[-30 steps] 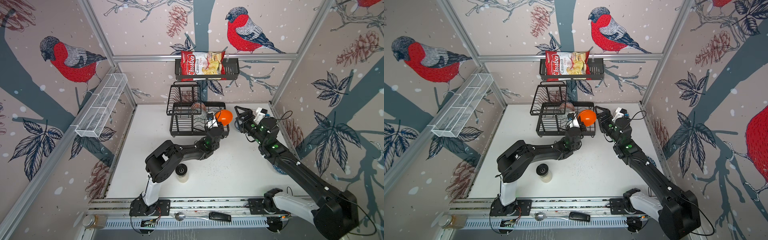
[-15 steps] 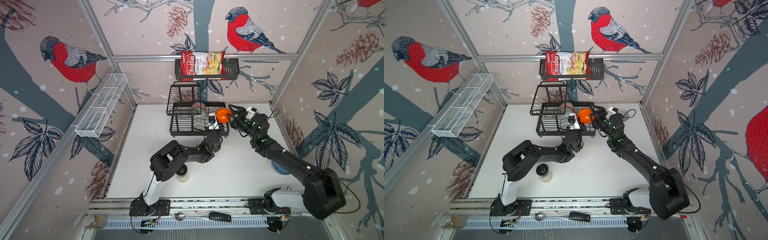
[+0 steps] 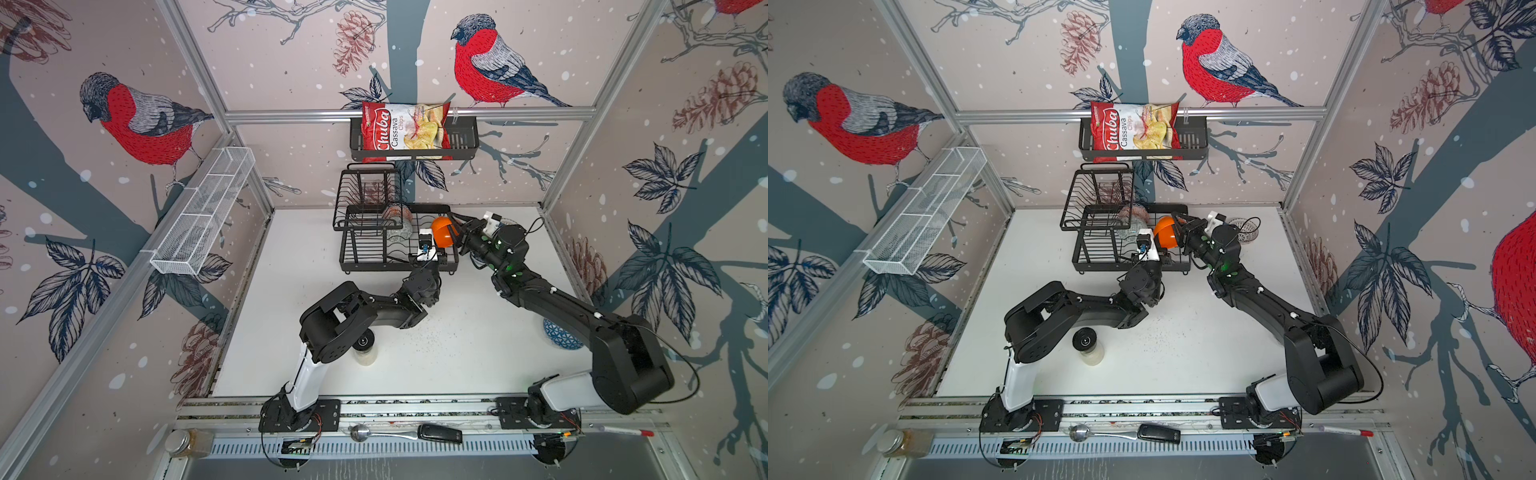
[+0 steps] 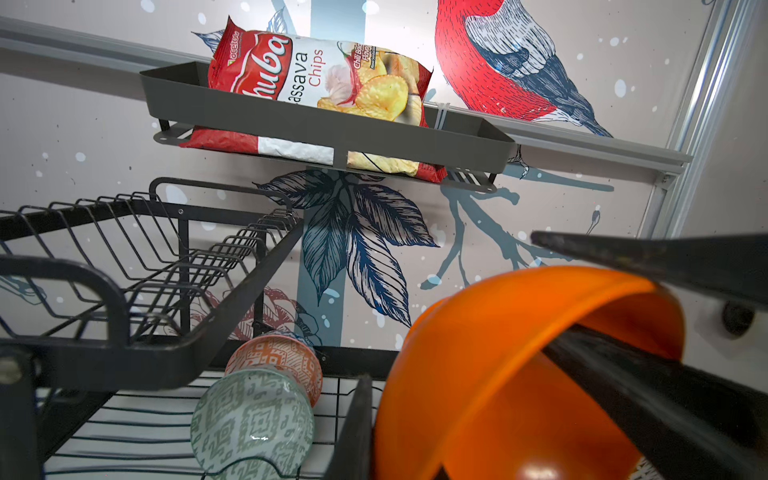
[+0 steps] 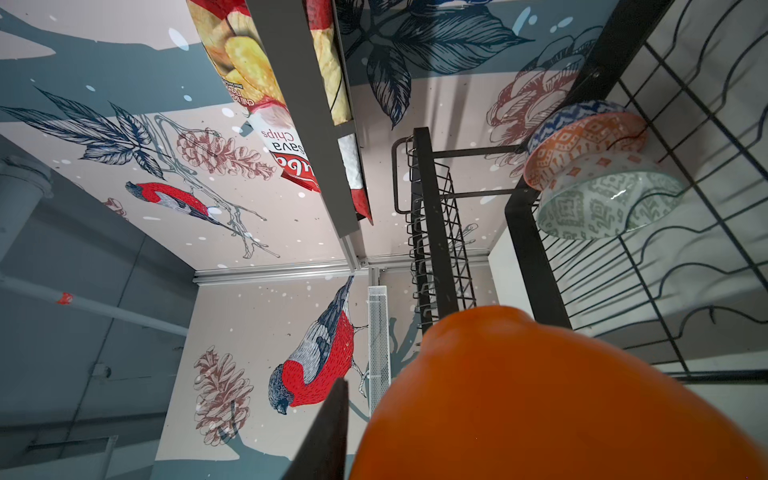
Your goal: Load the bowls into the dish rack
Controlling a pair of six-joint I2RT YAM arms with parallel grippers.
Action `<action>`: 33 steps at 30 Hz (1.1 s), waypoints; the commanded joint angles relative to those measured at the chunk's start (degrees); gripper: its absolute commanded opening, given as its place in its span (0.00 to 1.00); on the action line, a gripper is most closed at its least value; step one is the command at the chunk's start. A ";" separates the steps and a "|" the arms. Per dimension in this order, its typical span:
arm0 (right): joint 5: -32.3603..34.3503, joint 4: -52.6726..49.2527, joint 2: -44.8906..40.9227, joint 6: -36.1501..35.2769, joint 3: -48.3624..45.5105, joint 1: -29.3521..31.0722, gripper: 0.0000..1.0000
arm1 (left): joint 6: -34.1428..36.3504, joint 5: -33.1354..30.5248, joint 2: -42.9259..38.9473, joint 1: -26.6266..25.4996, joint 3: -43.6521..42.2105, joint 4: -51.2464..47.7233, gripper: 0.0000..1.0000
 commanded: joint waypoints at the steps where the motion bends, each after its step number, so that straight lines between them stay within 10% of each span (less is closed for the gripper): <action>1: 3.93 4.42 0.23 -2.11 -0.43 0.34 0.16 | 3.11 2.90 -1.23 -0.26 -0.76 2.94 0.00; 11: 1.06 9.30 0.79 -3.16 -2.87 -0.27 0.02 | -3.54 3.69 -5.05 -0.26 -0.99 -7.45 0.00; 16: 0.12 11.47 -0.39 -5.56 -4.72 -1.36 0.01 | -7.64 7.52 -6.55 -0.26 -0.75 -14.00 0.26; 33: 0.38 21.67 3.65 -1.94 -5.38 -3.89 0.00 | -19.23 13.64 -19.58 0.00 -2.28 -45.81 0.54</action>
